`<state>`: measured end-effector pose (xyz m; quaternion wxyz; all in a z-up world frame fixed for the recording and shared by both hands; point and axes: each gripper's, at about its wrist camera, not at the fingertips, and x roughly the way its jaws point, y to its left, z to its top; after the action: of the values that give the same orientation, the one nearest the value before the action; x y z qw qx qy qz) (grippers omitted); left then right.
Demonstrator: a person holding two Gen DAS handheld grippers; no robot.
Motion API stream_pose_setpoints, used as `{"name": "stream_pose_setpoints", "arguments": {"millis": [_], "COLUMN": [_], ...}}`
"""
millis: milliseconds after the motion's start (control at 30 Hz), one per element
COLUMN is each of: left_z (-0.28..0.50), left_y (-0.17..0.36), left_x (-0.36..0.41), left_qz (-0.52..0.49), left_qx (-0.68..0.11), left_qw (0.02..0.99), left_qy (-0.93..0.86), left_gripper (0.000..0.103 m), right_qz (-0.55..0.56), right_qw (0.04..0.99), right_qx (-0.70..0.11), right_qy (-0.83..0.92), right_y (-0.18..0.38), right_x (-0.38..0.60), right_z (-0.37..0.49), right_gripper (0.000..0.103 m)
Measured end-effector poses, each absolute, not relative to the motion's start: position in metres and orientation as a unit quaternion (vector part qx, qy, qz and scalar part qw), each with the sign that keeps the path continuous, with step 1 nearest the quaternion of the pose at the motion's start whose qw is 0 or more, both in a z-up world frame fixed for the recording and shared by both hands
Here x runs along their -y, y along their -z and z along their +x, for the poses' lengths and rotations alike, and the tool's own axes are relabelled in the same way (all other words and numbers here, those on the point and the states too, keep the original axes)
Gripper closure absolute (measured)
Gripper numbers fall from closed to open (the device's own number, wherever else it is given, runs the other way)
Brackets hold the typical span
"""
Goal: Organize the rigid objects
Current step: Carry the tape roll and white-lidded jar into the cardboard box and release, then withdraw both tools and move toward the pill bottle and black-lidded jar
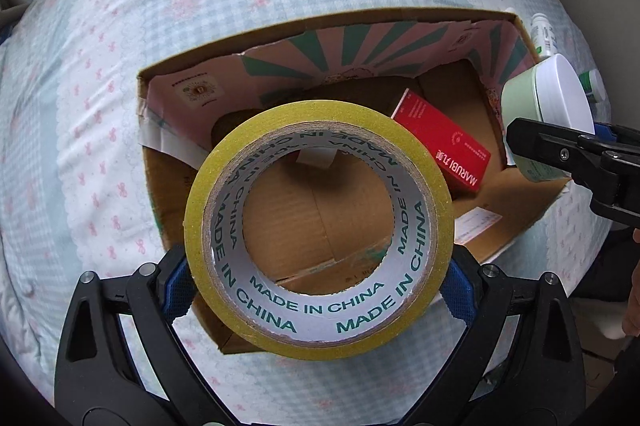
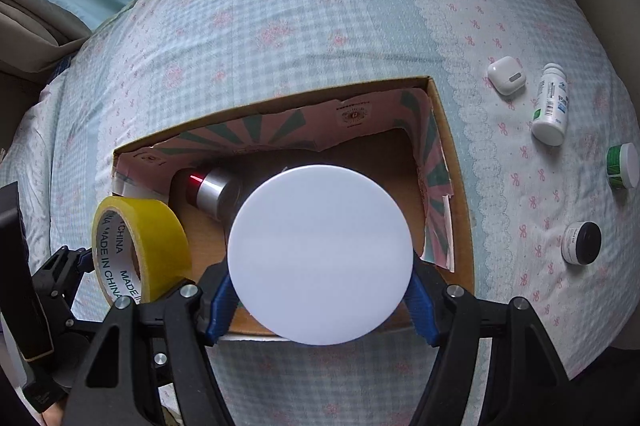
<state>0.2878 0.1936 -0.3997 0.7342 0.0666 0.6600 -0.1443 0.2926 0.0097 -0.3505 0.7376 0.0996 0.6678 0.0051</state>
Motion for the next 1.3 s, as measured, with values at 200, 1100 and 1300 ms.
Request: {"name": "stream_pose_setpoints", "arguments": {"millis": [200, 1100, 1300], "left_z": [0.292, 0.302, 0.283], "left_y": [0.430, 0.398, 0.371], "left_x": [-0.187, -0.189, -0.198], "left_qz": [0.083, 0.099, 0.092], "left_qx": [-0.667, -0.644, -0.639], "left_qw": [0.727, 0.746, 0.751], "left_qy": [0.143, 0.139, 0.138], "left_gripper": [0.007, 0.000, 0.000], "right_qz": [0.098, 0.134, 0.135], "right_qw": [0.733, 0.741, 0.745], "right_qx": [-0.673, -0.658, -0.653], "right_qy": [-0.002, 0.021, 0.021], "right_y": [0.379, 0.379, 0.358], "right_x": [-0.006, 0.019, 0.017], "right_z": [0.298, 0.308, 0.301], "right_gripper": [0.037, 0.000, 0.000]}}
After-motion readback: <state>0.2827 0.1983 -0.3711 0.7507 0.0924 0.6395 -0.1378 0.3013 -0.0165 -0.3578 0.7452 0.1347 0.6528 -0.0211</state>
